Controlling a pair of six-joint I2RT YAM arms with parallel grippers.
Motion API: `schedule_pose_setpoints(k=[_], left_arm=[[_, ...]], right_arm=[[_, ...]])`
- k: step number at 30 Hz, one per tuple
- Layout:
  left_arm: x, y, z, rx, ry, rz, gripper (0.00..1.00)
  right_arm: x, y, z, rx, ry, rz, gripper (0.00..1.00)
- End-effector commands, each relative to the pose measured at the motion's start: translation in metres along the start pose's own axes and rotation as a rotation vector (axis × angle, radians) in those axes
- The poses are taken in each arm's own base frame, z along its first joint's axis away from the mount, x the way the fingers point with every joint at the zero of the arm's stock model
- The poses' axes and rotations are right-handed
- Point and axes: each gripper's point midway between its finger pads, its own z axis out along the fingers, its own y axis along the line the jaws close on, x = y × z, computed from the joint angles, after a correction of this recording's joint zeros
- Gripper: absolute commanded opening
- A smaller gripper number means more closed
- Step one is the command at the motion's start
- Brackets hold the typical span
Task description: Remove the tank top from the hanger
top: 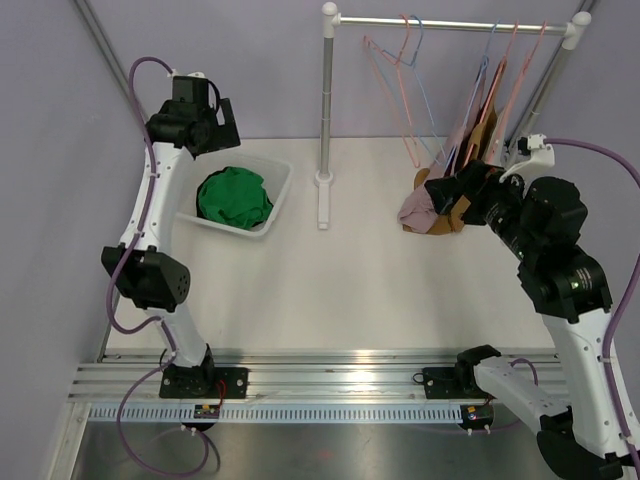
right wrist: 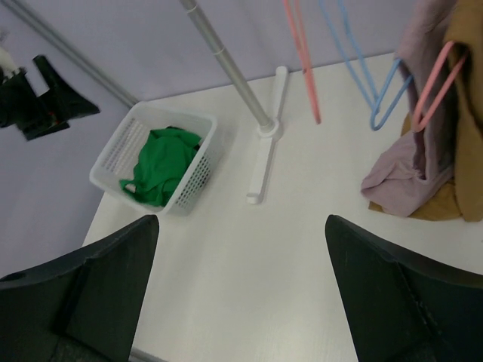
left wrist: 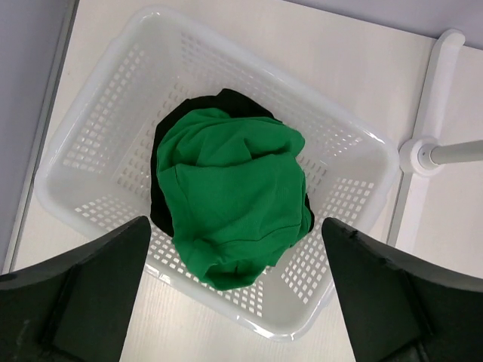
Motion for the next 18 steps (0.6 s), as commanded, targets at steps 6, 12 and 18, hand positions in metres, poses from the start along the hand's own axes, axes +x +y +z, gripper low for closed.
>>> schedule_pose_setpoints(k=[6,12,18], left_arm=[[-0.010,0.000,-0.137,0.204,-0.170,-0.058,0.99],[0.073,0.000,-0.188,0.319,-0.174,-0.008,0.99],[0.141,0.017,-0.194,0.378,-0.250,0.011,0.99]], right_arm=[[-0.070,-0.043,0.022,0.356,-0.103,-0.130,1.00],[-0.091,-0.071,0.054,0.512,-0.093,-0.218,0.75],[-0.114,-0.080,0.091,0.560,-0.079,-0.259,0.64]])
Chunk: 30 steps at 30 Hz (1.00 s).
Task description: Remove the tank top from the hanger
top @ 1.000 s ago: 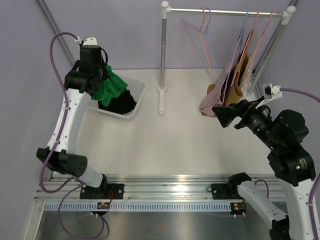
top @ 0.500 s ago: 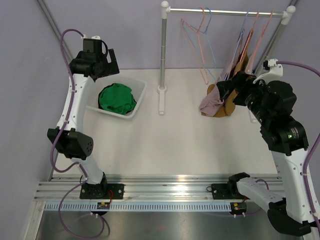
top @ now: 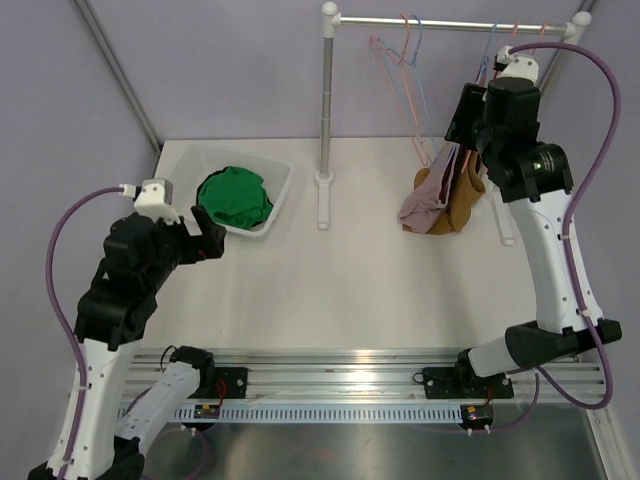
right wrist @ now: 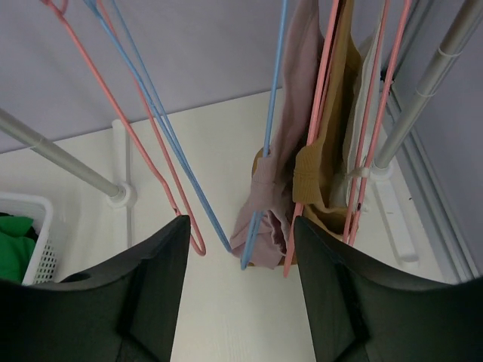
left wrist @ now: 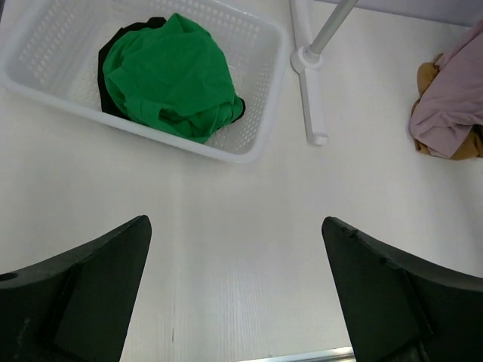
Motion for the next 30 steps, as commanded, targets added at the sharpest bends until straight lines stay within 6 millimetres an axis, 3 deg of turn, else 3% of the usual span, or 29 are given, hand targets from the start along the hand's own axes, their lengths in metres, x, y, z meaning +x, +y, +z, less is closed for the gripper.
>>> schedule_pose_setpoints(k=[1,8,15,20,24,29,30], left_arm=[[0.028,0.003,0.023,0.019,0.015,0.010,0.99],[0.061,0.012,0.032,0.013,0.022,-0.021,0.99],[0.065,0.001,0.028,0.086,0.021,-0.011,0.99],[0.067,-0.002,0.030,0.104,0.036,-0.005,0.99],[0.068,-0.005,0.032,0.117,0.046,0.003,0.99],[0.069,-0.006,0.033,0.122,0.050,0.003,0.99],[0.068,-0.006,0.033,0.125,0.050,0.004,0.99]], right_arm=[[-0.036,-0.013,0.000,0.081,-0.078,-0.032,0.64],[-0.039,-0.015,0.039,0.133,-0.053,-0.048,0.59],[-0.028,-0.012,0.090,0.139,-0.006,-0.055,0.51],[-0.014,-0.023,0.114,0.207,0.030,-0.089,0.44],[-0.006,-0.022,0.122,0.208,0.049,-0.097,0.27],[-0.011,-0.019,0.121,0.197,0.030,-0.078,0.15],[-0.014,-0.019,0.119,0.194,0.025,-0.071,0.09]])
